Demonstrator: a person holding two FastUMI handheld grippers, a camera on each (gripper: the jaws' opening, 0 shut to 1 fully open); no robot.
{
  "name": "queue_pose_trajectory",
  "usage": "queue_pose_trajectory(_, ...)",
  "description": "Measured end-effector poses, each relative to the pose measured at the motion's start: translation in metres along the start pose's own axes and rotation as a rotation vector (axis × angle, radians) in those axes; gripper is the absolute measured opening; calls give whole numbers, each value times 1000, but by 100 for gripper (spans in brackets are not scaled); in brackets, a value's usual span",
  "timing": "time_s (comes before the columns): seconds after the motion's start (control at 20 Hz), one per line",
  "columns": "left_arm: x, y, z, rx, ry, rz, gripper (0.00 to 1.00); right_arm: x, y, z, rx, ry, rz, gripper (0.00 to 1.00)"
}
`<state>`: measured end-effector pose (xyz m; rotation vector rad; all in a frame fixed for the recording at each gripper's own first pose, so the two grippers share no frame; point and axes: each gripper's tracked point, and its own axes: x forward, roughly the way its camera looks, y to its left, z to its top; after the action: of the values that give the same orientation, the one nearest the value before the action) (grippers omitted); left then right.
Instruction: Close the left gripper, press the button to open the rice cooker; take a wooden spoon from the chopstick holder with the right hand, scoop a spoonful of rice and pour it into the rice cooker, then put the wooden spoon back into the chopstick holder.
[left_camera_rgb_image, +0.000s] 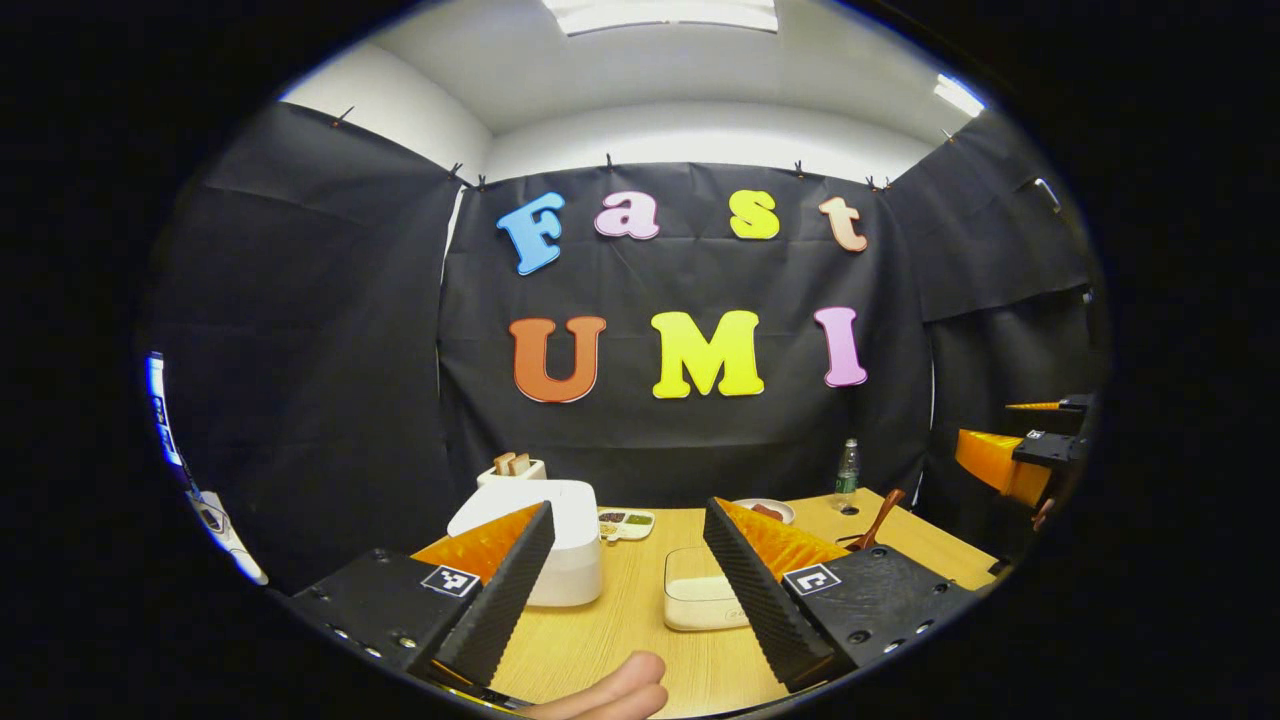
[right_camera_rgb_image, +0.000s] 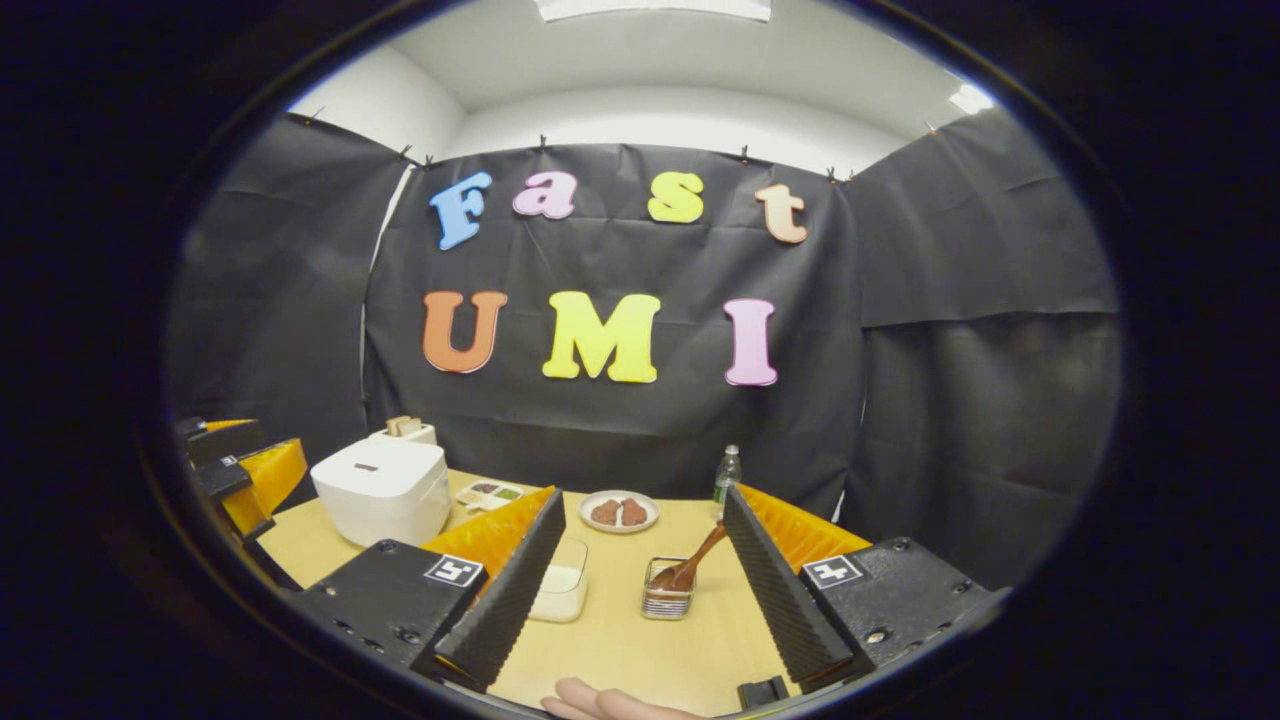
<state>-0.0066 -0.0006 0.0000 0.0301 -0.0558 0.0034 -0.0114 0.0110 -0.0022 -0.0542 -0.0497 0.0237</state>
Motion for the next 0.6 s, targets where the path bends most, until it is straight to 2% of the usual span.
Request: queue_pose_trajectory(0.6, 18, 10, -5, -18, 19, 2, 95, 11, -15, -5, 34, -38, -6, 99)
